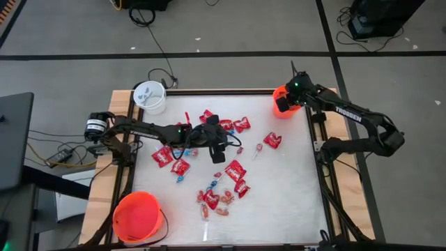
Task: Sort candy by brand, put in halloween buckets
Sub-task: Put the blue gummy into the top orange bucket, then put the left red gummy into the top orange bucket
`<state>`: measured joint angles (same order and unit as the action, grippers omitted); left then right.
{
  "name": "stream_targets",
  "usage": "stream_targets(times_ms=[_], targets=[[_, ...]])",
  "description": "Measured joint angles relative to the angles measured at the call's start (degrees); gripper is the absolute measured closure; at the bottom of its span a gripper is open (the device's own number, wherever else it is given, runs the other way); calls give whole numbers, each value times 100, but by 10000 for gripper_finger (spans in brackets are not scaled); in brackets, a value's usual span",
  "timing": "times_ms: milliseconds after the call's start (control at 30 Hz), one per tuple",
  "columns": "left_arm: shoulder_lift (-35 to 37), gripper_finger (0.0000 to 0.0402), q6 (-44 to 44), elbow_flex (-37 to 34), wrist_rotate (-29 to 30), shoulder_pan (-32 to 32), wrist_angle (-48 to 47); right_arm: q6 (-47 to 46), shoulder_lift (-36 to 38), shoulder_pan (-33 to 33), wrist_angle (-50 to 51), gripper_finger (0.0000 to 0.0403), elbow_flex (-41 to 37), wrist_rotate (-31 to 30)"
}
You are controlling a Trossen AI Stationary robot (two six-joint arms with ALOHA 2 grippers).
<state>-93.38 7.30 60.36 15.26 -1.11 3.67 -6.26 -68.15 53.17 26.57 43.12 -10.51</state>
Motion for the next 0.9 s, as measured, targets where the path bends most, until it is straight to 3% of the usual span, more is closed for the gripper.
stream_targets(times_ms=[267, 600, 700, 833, 900], targets=[[0, 233, -5, 0, 5, -2, 19, -11, 40, -2, -87, 290, -1, 4], [4, 233, -646, -416, -32, 7, -22, -127, 1298, -502, -104, 229, -1, 85], [4, 233, -1029, -631, -123, 20, -175, -382, 1682, -734, -75, 224, -1, 595], [4, 233, -1512, -887, -939, 126, -1064, -756, 2091, -1288, 255, 224, -1, 1820], [4, 233, -1650, -988, -1357, 276, -1490, -885, 2262, -1717, 324, 226, -61, 2064]])
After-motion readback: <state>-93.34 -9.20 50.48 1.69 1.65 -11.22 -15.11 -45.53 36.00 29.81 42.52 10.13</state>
